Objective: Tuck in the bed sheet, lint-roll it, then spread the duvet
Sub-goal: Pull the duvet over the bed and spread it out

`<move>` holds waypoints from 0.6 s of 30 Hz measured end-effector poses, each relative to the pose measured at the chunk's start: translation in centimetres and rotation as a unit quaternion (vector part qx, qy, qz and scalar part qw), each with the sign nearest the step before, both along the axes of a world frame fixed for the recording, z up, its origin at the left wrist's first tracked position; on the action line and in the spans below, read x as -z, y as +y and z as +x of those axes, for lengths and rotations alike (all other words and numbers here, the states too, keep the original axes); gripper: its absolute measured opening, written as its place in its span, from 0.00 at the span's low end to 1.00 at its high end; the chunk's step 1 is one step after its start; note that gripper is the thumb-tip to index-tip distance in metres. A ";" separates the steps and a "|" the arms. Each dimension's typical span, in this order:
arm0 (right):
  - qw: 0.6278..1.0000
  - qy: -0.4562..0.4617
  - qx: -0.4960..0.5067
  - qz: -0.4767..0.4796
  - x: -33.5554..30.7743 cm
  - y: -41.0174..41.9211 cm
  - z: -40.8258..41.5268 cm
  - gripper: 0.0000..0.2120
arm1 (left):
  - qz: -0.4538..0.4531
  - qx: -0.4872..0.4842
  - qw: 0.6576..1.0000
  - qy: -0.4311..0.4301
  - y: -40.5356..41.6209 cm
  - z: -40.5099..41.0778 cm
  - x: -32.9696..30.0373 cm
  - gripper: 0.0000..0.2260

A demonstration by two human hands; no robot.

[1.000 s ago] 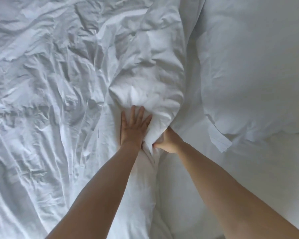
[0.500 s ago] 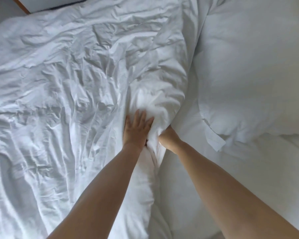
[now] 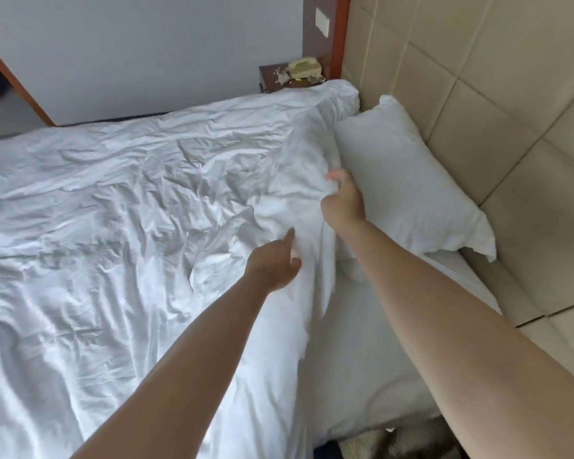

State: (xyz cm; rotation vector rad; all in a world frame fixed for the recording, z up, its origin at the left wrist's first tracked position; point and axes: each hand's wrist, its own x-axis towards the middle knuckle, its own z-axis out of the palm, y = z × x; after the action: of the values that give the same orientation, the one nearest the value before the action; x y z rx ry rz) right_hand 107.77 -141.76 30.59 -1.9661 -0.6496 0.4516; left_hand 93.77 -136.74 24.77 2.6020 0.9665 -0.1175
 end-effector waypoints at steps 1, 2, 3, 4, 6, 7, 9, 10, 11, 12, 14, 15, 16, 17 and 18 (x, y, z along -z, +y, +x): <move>1.000 0.008 -0.007 -0.012 0.6 -1.0 -0.6 0.21 | -0.001 0.013 1.000 0.022 -0.2 -0.5 0.1 0.30; 0.999 0.022 -0.019 -0.037 1.7 -1.9 -1.3 0.22 | 0.004 0.025 0.998 0.055 -0.4 -0.9 0.4 0.30; 0.996 0.039 -0.038 -0.069 3.1 -2.8 -1.7 0.24 | 0.016 0.034 0.996 0.081 -0.5 -1.1 0.9 0.29; 0.991 0.057 -0.058 -0.103 4.5 -3.4 -2.1 0.25 | 0.025 0.040 0.994 0.098 -0.7 -1.1 1.6 0.29; 0.980 0.083 -0.087 -0.159 7.2 -4.2 -1.8 0.28 | 0.020 0.042 0.992 0.116 -1.3 -0.5 3.2 0.29; 0.976 0.090 -0.095 -0.176 8.4 -4.3 -1.1 0.28 | 0.006 0.041 0.991 0.128 -1.5 0.3 4.1 0.29; 0.968 0.110 -0.105 -0.199 10.7 -4.2 0.8 0.28 | -0.032 0.034 0.985 0.166 -2.0 2.0 6.2 0.32; 0.967 0.116 -0.103 -0.204 11.8 -3.9 2.1 0.28 | -0.041 0.035 0.981 0.187 -2.1 3.1 7.2 0.34; 0.967 0.119 -0.091 -0.206 12.9 -3.9 3.3 0.27 | -0.048 0.037 0.976 0.209 -2.1 4.2 8.2 0.37; 0.968 0.118 -0.069 -0.210 14.1 -4.2 4.5 0.25 | -0.056 0.037 0.971 0.229 -2.1 5.2 9.3 0.40; 0.968 0.101 -0.025 -0.229 16.4 -5.0 6.3 0.21 | -0.064 0.032 0.962 0.264 -2.1 7.0 11.1 0.49; 0.963 0.089 -0.013 -0.253 17.4 -5.7 7.0 0.18 | -0.069 0.028 0.956 0.285 -2.3 7.8 11.8 0.53; 0.955 0.079 -0.003 -0.286 18.6 -6.3 7.6 0.17 | -0.072 0.025 0.948 0.308 -2.5 8.6 12.3 0.56; 0.942 0.072 0.003 -0.328 19.5 -6.9 7.9 0.16 | -0.071 0.023 0.941 0.331 -2.7 9.3 12.7 0.58; 0.925 0.074 0.001 -0.373 20.6 -7.5 8.1 0.19 | -0.070 0.020 0.934 0.351 -3.0 9.8 13.1 0.58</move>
State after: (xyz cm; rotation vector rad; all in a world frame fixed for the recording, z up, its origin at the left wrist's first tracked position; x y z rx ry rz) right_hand 115.84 -149.22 10.04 -2.6059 -0.4006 0.9389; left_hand 103.58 -139.72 11.71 2.4645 1.0604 -1.1442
